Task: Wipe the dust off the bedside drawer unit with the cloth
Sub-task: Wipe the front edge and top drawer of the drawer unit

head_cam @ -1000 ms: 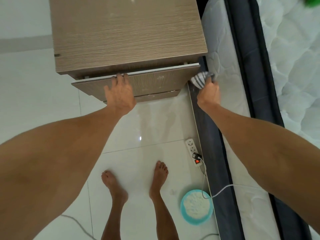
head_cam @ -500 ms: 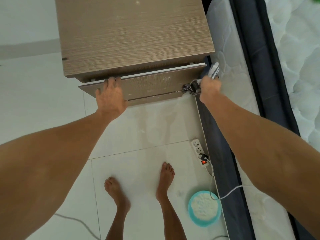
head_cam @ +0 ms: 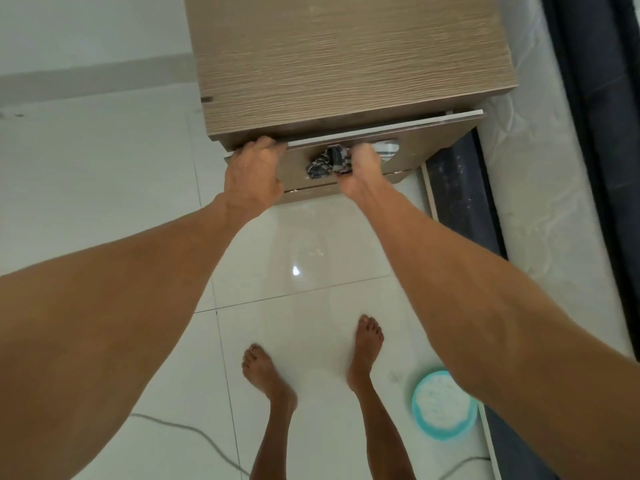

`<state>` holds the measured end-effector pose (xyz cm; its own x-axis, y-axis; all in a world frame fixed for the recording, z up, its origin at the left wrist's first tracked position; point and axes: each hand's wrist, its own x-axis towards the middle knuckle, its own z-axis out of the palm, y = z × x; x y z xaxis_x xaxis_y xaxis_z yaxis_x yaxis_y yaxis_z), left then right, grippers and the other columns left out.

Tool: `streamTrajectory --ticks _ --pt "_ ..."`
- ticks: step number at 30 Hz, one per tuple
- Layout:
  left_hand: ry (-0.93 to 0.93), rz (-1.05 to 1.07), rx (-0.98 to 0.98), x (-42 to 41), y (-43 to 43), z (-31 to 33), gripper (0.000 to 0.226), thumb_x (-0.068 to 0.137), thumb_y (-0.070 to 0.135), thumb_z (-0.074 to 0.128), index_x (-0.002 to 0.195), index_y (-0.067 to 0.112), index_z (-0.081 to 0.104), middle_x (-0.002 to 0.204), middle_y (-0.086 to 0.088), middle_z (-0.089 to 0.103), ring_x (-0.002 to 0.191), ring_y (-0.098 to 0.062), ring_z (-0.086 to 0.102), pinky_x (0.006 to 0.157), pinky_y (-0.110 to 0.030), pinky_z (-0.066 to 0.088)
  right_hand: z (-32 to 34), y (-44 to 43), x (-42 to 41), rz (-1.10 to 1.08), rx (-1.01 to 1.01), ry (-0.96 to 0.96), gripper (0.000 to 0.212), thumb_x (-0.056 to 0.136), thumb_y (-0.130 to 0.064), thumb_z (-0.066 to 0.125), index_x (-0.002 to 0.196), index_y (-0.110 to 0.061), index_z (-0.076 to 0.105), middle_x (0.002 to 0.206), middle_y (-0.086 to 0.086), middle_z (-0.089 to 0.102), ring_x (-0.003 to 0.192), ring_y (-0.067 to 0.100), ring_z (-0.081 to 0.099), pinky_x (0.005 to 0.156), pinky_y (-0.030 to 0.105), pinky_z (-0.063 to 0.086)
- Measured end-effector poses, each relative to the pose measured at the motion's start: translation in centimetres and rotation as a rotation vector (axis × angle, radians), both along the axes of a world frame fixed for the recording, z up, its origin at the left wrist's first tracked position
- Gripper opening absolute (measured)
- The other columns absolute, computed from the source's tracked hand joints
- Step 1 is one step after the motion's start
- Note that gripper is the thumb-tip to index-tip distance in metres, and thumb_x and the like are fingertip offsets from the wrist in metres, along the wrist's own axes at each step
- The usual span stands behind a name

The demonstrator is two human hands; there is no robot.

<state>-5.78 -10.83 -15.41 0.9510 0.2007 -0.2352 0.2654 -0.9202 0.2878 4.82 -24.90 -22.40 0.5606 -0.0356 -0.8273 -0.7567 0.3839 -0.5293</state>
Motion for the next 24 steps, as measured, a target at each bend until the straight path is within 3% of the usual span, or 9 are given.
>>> streamTrajectory --ticks 5,9,11,14,16,18,20,22,24 --pt "-0.051 -0.030 -0.059 0.3 1.4 -0.4 0.056 0.079 0.000 0.057 0.133 0.013 0.054 0.132 -0.009 0.058 0.121 -0.033 0.052 0.102 -0.047 0.043 0.3 6.9 -5.0 0.187 0.037 0.017 0.046 0.092 0.004 0.034 0.136 0.003 0.044 0.108 0.022 0.060 0.084 0.029 0.062 0.061 0.035 0.054" --pt "-0.059 -0.021 -0.090 0.4 2.0 -1.1 0.062 0.079 0.000 0.058 0.138 0.015 0.050 0.137 -0.003 0.055 0.126 -0.029 0.049 0.104 -0.045 0.042 0.3 9.2 -7.9 0.378 0.227 0.074 0.024 0.102 -0.013 0.036 0.106 -0.007 0.058 0.090 0.012 0.065 0.074 0.021 0.064 0.050 0.026 0.055" --pt "-0.070 -0.027 -0.078 0.2 2.1 -1.5 0.060 0.083 0.005 0.061 0.140 0.016 0.047 0.138 -0.002 0.053 0.126 -0.028 0.048 0.103 -0.043 0.041 0.2 9.4 -9.4 0.535 0.226 0.139 0.021 0.101 -0.018 0.044 0.100 -0.005 0.060 0.081 0.012 0.069 0.067 0.022 0.067 0.047 0.026 0.053" --pt "-0.052 -0.091 -0.059 -0.3 2.0 -1.9 0.070 0.080 0.007 0.067 0.144 0.013 0.040 0.141 -0.004 0.048 0.127 -0.029 0.045 0.103 -0.043 0.039 -0.7 9.1 -11.4 0.634 0.104 0.228 0.032 0.096 -0.011 0.045 0.124 0.000 0.057 0.106 0.015 0.070 0.084 0.027 0.068 0.053 0.031 0.056" --pt "-0.043 -0.157 -0.008 -0.9 1.9 -2.0 0.076 0.077 0.013 0.070 0.144 0.008 0.036 0.143 -0.008 0.044 0.129 -0.031 0.043 0.105 -0.045 0.038 -0.8 8.1 -12.1 0.586 0.074 0.270 0.042 0.090 0.000 0.036 0.129 0.001 0.052 0.118 0.019 0.065 0.092 0.031 0.066 0.061 0.040 0.060" --pt "-0.064 -0.159 0.060 -1.8 2.1 -2.4 0.076 0.076 0.016 0.069 0.143 0.004 0.035 0.146 -0.011 0.040 0.133 -0.031 0.039 0.107 -0.047 0.034 -0.5 6.2 -12.6 0.500 0.037 0.264 0.035 0.084 0.005 0.034 0.113 0.002 0.054 0.106 0.022 0.063 0.089 0.033 0.065 0.075 0.047 0.058" --pt "-0.085 -0.091 0.121 -3.2 2.3 -3.0 0.078 0.073 0.007 0.067 0.144 0.005 0.033 0.149 -0.012 0.035 0.137 -0.030 0.034 0.108 -0.051 0.033 -0.8 3.7 -12.6 0.387 0.008 0.241 0.030 0.081 0.007 0.033 0.104 0.002 0.053 0.098 0.023 0.062 0.085 0.035 0.064 0.077 0.050 0.056" --pt "-0.086 -0.041 0.163 -4.2 2.4 -3.6 0.084 0.070 0.001 0.067 0.145 0.007 0.030 0.151 -0.011 0.032 0.139 -0.030 0.031 0.107 -0.053 0.033 -1.6 1.1 -12.0 0.275 -0.040 0.217 0.037 0.079 0.008 0.033 0.110 0.003 0.053 0.102 0.024 0.063 0.085 0.036 0.065 0.078 0.049 0.056" --pt "-0.075 -0.037 0.193 -4.5 2.2 -3.8 0.085 0.068 -0.002 0.067 0.144 0.006 0.029 0.151 -0.012 0.031 0.139 -0.031 0.030 0.106 -0.054 0.034 -1.5 -1.2 -11.0 0.151 -0.135 0.166 0.032 0.084 0.004 0.036 0.109 0.000 0.056 0.094 0.018 0.062 0.078 0.030 0.062 0.080 0.043 0.054"
